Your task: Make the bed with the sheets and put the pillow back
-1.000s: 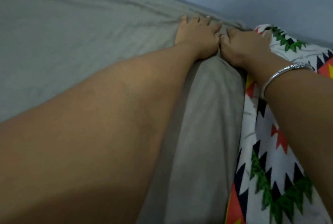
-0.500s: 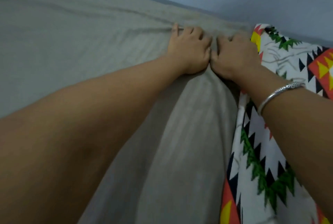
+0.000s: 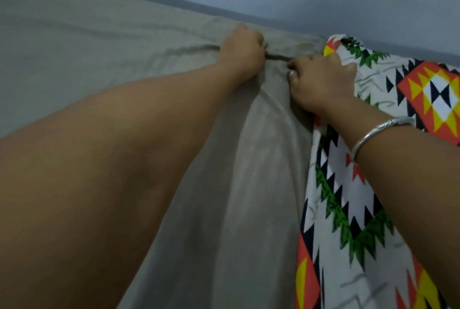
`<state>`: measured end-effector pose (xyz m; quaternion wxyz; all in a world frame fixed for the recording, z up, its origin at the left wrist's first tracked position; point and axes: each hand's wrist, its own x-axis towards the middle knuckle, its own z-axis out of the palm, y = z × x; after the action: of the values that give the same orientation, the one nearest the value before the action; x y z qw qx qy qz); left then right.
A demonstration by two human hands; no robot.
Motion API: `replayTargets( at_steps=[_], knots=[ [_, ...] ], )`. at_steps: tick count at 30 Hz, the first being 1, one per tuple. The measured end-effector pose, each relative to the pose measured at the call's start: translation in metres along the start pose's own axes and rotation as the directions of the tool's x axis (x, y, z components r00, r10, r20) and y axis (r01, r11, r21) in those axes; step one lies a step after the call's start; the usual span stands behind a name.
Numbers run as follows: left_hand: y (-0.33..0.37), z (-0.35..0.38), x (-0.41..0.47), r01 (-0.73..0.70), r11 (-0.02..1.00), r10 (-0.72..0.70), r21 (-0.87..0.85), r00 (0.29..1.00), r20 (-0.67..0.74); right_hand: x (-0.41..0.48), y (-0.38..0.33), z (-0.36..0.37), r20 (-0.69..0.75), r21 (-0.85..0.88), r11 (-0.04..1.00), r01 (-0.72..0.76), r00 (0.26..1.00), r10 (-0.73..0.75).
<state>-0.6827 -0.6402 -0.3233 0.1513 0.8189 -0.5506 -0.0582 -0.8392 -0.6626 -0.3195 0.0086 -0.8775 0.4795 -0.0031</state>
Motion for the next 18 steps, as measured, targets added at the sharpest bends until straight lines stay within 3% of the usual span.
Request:
replayTargets(
  at_steps=[3, 6, 10, 14, 16, 18],
  knots=[
    [-0.005, -0.004, 0.015, 0.079, 0.992, -0.071, -0.103, 0.994, 0.080, 0.010, -0.002, 0.004, 0.073, 0.053, 0.997, -0.058, 0.996, 0.054],
    [-0.008, -0.006, 0.026, 0.041, 0.998, -0.034, -0.054, 0.990, 0.137, 0.020, -0.010, 0.007, 0.172, -0.013, 0.998, -0.069, 0.983, 0.070],
    [-0.001, 0.006, 0.021, 0.043, 0.999, -0.043, 0.027, 0.999, 0.019, 0.032, -0.029, 0.010, 0.137, -0.121, 0.989, -0.084, 0.985, 0.101],
    [-0.005, 0.010, 0.017, -0.047, 0.999, 0.049, 0.018, 0.989, -0.138, 0.038, -0.039, 0.010, 0.044, -0.182, 0.977, -0.113, 0.991, 0.123],
    [-0.007, 0.011, 0.019, -0.100, 0.994, 0.103, 0.046, 0.992, -0.076, 0.048, -0.034, 0.012, 0.043, -0.181, 0.973, -0.145, 0.987, 0.156],
    [-0.007, 0.015, 0.020, -0.108, 0.990, 0.099, 0.094, 0.990, 0.102, 0.060, -0.033, 0.016, 0.131, -0.134, 0.979, -0.151, 0.977, 0.169]
  ],
)
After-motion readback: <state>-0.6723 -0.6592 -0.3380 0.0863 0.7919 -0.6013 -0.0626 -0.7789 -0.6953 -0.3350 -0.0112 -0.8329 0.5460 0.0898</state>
